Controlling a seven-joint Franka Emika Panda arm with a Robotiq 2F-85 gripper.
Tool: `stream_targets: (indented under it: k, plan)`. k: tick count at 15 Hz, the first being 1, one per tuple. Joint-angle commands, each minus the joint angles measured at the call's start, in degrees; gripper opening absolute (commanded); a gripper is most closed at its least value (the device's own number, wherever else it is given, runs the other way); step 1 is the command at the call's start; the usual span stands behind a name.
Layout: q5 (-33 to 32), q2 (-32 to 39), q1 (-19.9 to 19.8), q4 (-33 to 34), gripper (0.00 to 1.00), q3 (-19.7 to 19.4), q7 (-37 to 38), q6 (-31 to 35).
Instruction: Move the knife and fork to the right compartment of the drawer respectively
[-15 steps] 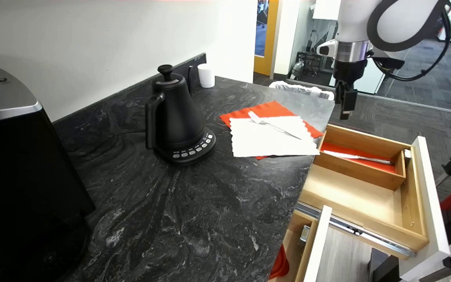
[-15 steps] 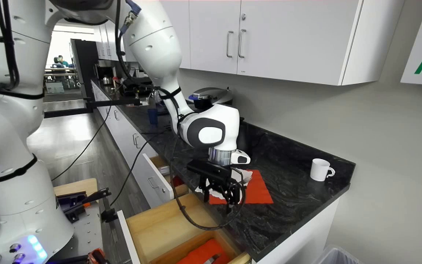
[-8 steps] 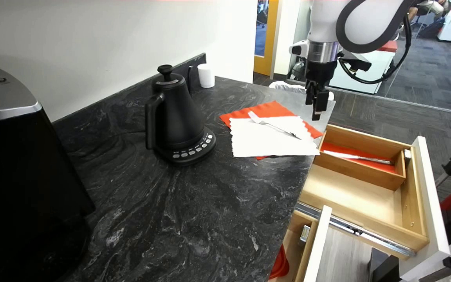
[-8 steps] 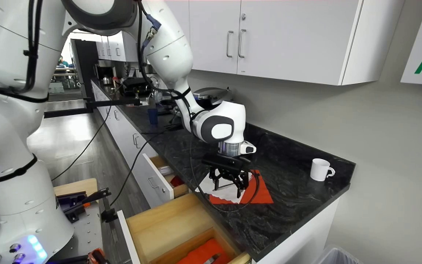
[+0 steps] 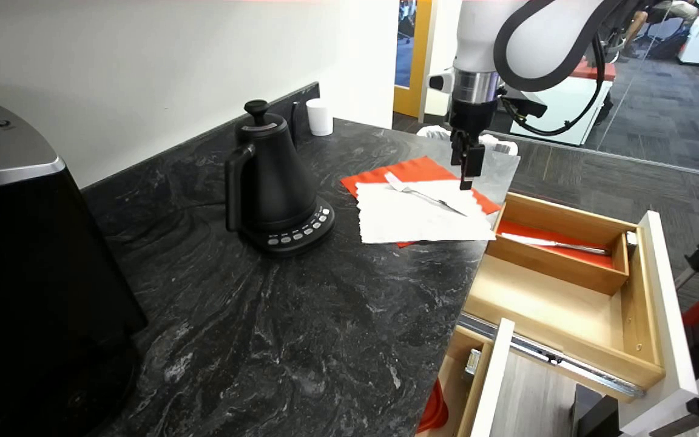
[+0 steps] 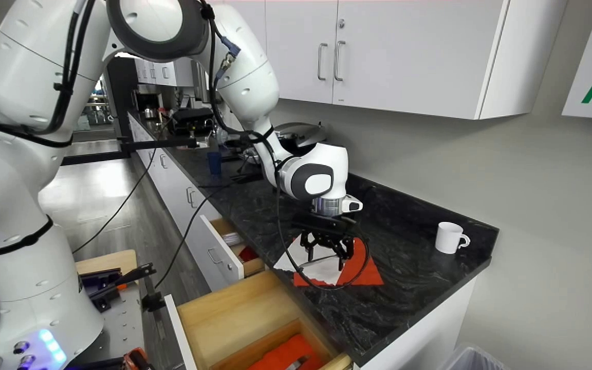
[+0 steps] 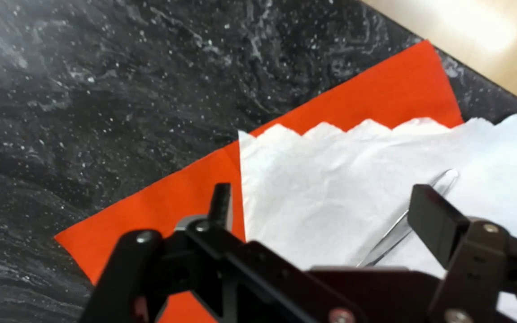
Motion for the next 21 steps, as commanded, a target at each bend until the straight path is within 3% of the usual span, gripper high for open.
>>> stream_targets:
  k: [1,11,14,16,21]
  plan:
    - [-0.24,0.19,-0.07,0.30,1.00,0.28,0.21,-0.14]
    - [-0.24,0.22,-0.11,0.29,1.00,0.27,0.20,-0.13]
    - [-0.04,2.02,1.23,3.38,1.00,0.99,1.24,-1.39]
    - [0.50,2.82,2.57,4.79,1.00,1.22,3.72,-1.55]
    - [-1.13,4.73,9.77,7.17,1.00,-3.11,18.34,0.29]
